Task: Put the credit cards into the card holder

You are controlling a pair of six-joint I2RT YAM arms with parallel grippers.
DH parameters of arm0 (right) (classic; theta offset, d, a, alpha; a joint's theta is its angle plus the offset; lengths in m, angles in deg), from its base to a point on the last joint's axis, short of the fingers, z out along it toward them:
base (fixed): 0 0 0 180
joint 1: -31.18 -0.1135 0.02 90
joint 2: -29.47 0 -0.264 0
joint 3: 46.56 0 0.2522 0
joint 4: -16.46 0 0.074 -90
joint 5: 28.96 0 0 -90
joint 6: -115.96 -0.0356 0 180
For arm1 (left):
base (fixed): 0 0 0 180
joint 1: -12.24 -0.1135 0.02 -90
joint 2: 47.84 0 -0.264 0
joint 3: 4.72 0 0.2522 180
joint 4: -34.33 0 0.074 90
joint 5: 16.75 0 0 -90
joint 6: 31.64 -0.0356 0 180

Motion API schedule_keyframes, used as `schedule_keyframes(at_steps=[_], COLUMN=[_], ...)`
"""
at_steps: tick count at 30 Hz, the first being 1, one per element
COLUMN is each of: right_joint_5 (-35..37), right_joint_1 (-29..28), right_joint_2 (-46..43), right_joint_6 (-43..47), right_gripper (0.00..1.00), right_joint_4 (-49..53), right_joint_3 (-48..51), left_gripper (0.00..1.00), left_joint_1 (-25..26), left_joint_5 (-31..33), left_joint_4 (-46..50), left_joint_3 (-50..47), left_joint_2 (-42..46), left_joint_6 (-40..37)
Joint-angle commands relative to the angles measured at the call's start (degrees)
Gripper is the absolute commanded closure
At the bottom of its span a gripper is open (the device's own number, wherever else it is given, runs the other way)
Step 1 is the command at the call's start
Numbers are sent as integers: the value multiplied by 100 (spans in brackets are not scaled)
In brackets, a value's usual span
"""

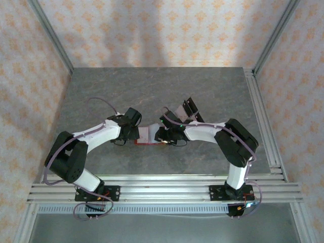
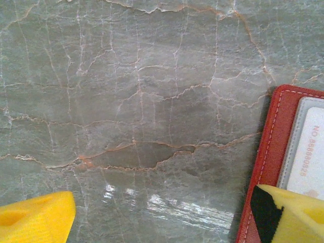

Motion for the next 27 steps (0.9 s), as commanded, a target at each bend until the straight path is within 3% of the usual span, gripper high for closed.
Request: schedule_keyframes(at_steps=[1,27], right_joint_5=[61,-485], right_joint_1=[56,54], right_joint_2=[145,765], right_joint_6=[45,48], right_gripper=[70,71], right_joint_4=[-114,-530], right_joint_3=[-216,-893], left_gripper=[9,9], left_joint_1=[44,76], left_joint_5=[73,128], left_joint_4=[-48,-18], left_joint_3=[-49,-10], left_joint_2=[-94,-42], left_joint_6=[-41,20])
